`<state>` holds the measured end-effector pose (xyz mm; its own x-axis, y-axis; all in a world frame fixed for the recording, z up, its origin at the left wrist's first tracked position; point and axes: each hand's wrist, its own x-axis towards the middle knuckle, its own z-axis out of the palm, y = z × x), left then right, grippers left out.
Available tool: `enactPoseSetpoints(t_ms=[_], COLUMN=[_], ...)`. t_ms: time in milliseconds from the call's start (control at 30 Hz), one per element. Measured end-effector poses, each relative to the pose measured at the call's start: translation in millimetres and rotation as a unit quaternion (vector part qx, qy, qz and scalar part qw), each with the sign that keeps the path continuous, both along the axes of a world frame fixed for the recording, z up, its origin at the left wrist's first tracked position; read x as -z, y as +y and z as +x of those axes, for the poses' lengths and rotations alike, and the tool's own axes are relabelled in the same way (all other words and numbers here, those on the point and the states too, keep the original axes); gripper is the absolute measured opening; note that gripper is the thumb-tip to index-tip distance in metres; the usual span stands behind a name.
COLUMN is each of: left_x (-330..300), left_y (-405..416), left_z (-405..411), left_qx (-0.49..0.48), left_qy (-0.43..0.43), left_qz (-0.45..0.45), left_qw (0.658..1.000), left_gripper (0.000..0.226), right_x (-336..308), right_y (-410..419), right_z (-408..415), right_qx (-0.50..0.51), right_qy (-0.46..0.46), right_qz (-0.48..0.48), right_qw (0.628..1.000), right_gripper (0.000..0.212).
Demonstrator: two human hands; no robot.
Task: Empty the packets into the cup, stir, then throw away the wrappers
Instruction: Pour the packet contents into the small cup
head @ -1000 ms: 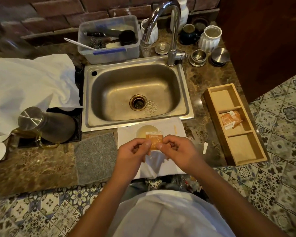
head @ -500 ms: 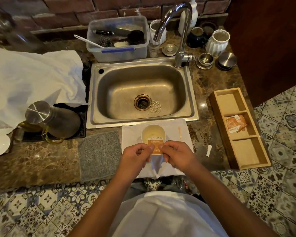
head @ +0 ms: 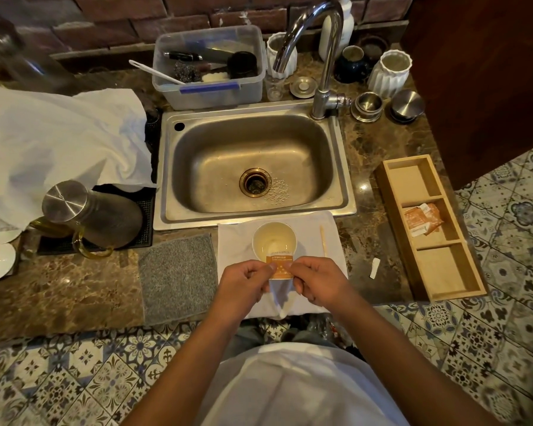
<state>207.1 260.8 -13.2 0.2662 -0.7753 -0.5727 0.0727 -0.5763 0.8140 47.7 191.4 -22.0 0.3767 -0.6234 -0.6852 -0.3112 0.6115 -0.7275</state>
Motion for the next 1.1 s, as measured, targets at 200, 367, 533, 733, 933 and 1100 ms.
enactPoseSetpoints(t_ms=[200,367,533,733,933,1100], left_x=[1,2,0,-1,-3,-4], left_y=[-2,-3,-5,-7,-10,-11], left_z=[-1,-1,0,1,1,2], left_qx=[0.003,0.005,0.000,-0.014,-0.016,-0.016], left_qy=[-0.003,0.002,-0.001,0.015,0.016,0.021], left_qz=[0.006,0.010,0.017,0.027,0.036,0.047], left_qw=[1.000,1.000,1.000,0.999,0.999,0.999], left_gripper=[0.039,0.039,0.039,0.033,0.035,0.037], right_x=[1,2,2,1,2,2], right_y=[-1,-3,-4,-6,-8,-9], right_z=[-1,-2,-2,-1,1,2], right_qx=[-0.001,-0.003,-0.001,0.001,-0.002,0.007], right_qy=[0.000,0.002,0.003,0.004,0.016,0.019], right_qz=[-0.002,0.005,0.012,0.011,0.004,0.012], right_qw=[1.000,1.000,1.000,1.000,1.000,1.000], right_gripper=[0.036,0.036,0.036,0.041,0.040,0.038])
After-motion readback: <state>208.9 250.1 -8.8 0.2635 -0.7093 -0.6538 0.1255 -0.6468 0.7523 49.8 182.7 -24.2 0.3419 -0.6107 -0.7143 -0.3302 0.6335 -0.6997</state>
